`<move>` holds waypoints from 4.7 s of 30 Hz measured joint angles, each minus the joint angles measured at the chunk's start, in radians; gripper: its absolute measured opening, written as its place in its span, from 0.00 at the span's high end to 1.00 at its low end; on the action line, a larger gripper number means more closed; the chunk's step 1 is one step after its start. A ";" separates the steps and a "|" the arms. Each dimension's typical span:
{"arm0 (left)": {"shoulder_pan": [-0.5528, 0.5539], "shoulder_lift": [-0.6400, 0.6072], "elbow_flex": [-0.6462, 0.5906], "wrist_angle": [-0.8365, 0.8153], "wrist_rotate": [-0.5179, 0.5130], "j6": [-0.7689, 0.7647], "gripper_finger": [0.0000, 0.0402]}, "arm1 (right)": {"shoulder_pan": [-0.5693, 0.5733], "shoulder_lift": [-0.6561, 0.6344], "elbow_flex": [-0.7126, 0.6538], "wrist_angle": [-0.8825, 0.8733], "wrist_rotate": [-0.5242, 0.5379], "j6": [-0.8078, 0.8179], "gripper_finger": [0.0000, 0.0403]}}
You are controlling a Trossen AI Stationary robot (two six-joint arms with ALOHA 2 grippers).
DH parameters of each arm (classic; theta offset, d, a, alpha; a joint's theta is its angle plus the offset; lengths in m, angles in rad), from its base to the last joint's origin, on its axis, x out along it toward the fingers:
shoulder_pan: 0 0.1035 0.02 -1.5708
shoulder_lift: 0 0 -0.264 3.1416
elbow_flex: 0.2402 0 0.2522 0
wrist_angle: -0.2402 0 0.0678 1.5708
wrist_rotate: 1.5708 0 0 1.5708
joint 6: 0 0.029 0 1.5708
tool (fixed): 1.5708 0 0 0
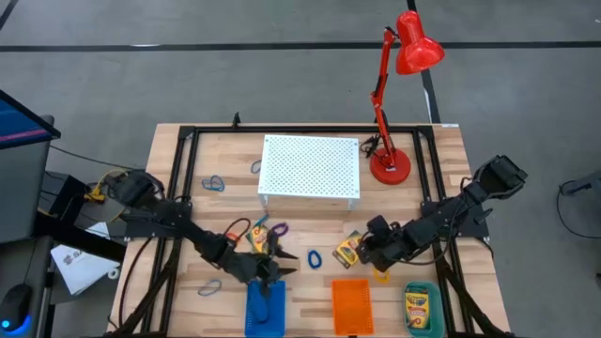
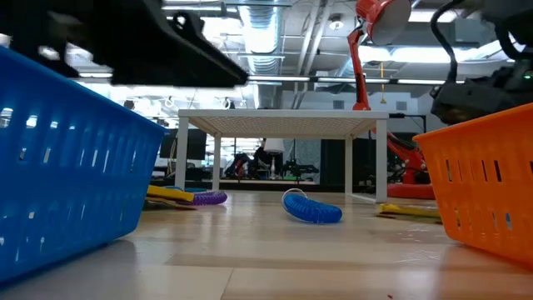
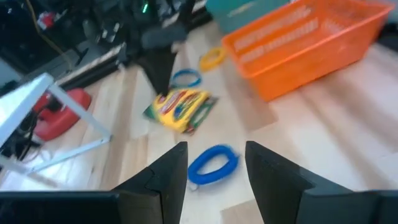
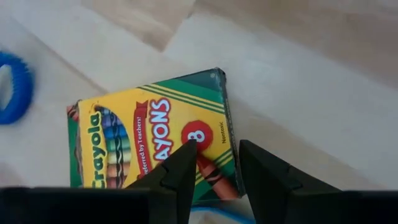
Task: Pick & Place Office Desk Supplies
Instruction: Put the yellow crayon box into the green bin
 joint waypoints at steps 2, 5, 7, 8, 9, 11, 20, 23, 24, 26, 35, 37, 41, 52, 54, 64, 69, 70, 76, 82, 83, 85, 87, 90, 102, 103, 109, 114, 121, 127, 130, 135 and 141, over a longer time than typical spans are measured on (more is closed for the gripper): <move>0.016 0.021 0.021 -0.032 0.000 -0.007 0.62 | -0.020 0.000 0.000 0.021 -0.018 -0.026 0.71; 0.028 0.021 0.032 -0.057 -0.003 -0.008 0.62 | -0.057 0.001 0.000 0.032 -0.022 -0.062 0.71; 0.030 0.005 0.034 -0.069 -0.001 -0.006 0.62 | -0.089 0.001 -0.001 0.042 -0.022 -0.091 0.71; 0.030 0.000 0.033 -0.070 -0.001 -0.005 0.62 | -0.106 0.001 -0.001 0.049 -0.022 -0.109 0.71; 0.030 -0.003 0.033 -0.069 -0.001 -0.004 0.62 | -0.124 0.001 -0.001 0.057 -0.022 -0.127 0.71; 0.033 -0.018 0.033 -0.094 -0.001 0.004 0.62 | -0.162 0.001 -0.001 0.084 -0.024 -0.167 0.71; 0.034 -0.048 0.038 -0.133 -0.001 0.018 0.62 | -0.298 0.001 -0.001 0.196 -0.097 -0.321 0.71; 0.034 -0.048 0.038 -0.137 -0.001 0.014 0.62 | -0.292 0.001 -0.001 0.192 -0.121 -0.356 0.71; 0.034 -0.048 0.038 -0.137 0.000 0.013 0.62 | -0.284 0.001 -0.001 0.187 -0.123 -0.359 0.71; 0.029 -0.048 0.038 -0.136 -0.001 0.013 0.62 | -0.267 0.001 -0.001 0.175 -0.121 -0.359 0.71; 0.027 -0.048 0.037 -0.135 0.028 -0.007 0.62 | -0.145 0.001 -0.001 0.119 -0.089 -0.271 0.71; 0.027 -0.048 0.037 -0.135 0.031 -0.007 0.62 | -0.107 0.000 -0.001 0.088 -0.085 -0.207 0.71; 0.027 -0.048 0.037 -0.135 0.032 -0.007 0.62 | -0.045 -0.002 0.001 0.041 -0.066 -0.090 0.71; 0.027 -0.048 0.037 -0.135 0.034 -0.004 0.62 | 0.022 -0.002 0.001 0.040 -0.100 -0.058 0.71; 0.027 -0.048 0.037 -0.135 0.044 -0.004 0.62 | 0.022 -0.002 0.001 0.039 -0.100 -0.031 0.71; 0.027 -0.048 0.036 -0.127 0.059 -0.004 0.62 | -0.091 0.038 -0.001 0.054 0.063 -0.017 0.71; 0.027 -0.048 0.036 -0.127 0.073 -0.005 0.62 | -0.170 0.171 0.006 0.244 0.117 -0.092 0.71; 0.027 -0.048 0.036 -0.128 0.073 -0.007 0.62 | -0.176 0.200 0.004 0.313 0.136 -0.121 0.71; 0.021 -0.048 0.036 -0.130 0.087 -0.012 0.62 | -0.172 0.245 0.029 0.494 0.094 -0.223 0.71; 0.013 -0.048 0.036 -0.125 0.089 -0.011 0.62 | -0.123 0.217 0.071 0.442 0.015 -0.228 0.71; 0.013 -0.048 0.036 -0.125 0.089 -0.010 0.62 | -0.117 0.221 0.080 0.425 0.010 -0.223 0.71; 0.013 -0.048 0.036 -0.121 0.089 -0.009 0.62 | -0.114 0.231 0.096 0.394 0.008 -0.201 0.71; 0.013 -0.048 0.036 -0.118 0.089 -0.009 0.62 | -0.113 0.245 0.105 0.371 0.019 -0.188 0.73; 0.013 -0.048 0.036 -0.117 0.089 -0.009 0.62 | -0.111 0.259 0.106 0.378 0.025 -0.187 0.79; 0.013 -0.048 0.036 -0.119 0.087 -0.011 0.62 | -0.100 0.262 0.102 0.471 0.042 -0.298 0.99; 0.013 -0.048 0.036 -0.119 0.086 -0.011 0.62 | -0.097 0.262 0.102 0.480 0.047 -0.304 1.00; 0.010 -0.048 0.036 -0.120 0.085 -0.011 0.62 | -0.068 0.264 0.127 0.504 0.082 -0.353 1.00; 0.010 -0.048 0.036 -0.121 0.085 -0.014 0.62 | -0.040 0.243 0.172 0.486 0.143 -0.404 1.00; 0.010 -0.048 0.034 -0.141 0.086 -0.030 0.62 | 0.004 0.147 0.208 0.374 0.269 -0.435 1.00; 0.016 -0.048 0.034 -0.146 0.033 -0.048 0.62 | 0.045 0.089 0.209 0.364 0.340 -0.466 1.00; 0.036 -0.048 0.034 -0.144 0.030 -0.108 0.61 | 0.063 0.084 0.209 0.358 0.367 -0.473 1.00; 0.091 -0.048 0.034 -0.127 0.029 -0.253 0.55 | 0.078 0.083 0.209 0.367 0.383 -0.507 1.00; 0.150 -0.048 0.034 -0.074 0.085 -0.350 0.41 | 0.088 0.082 0.209 0.401 0.385 -0.572 1.00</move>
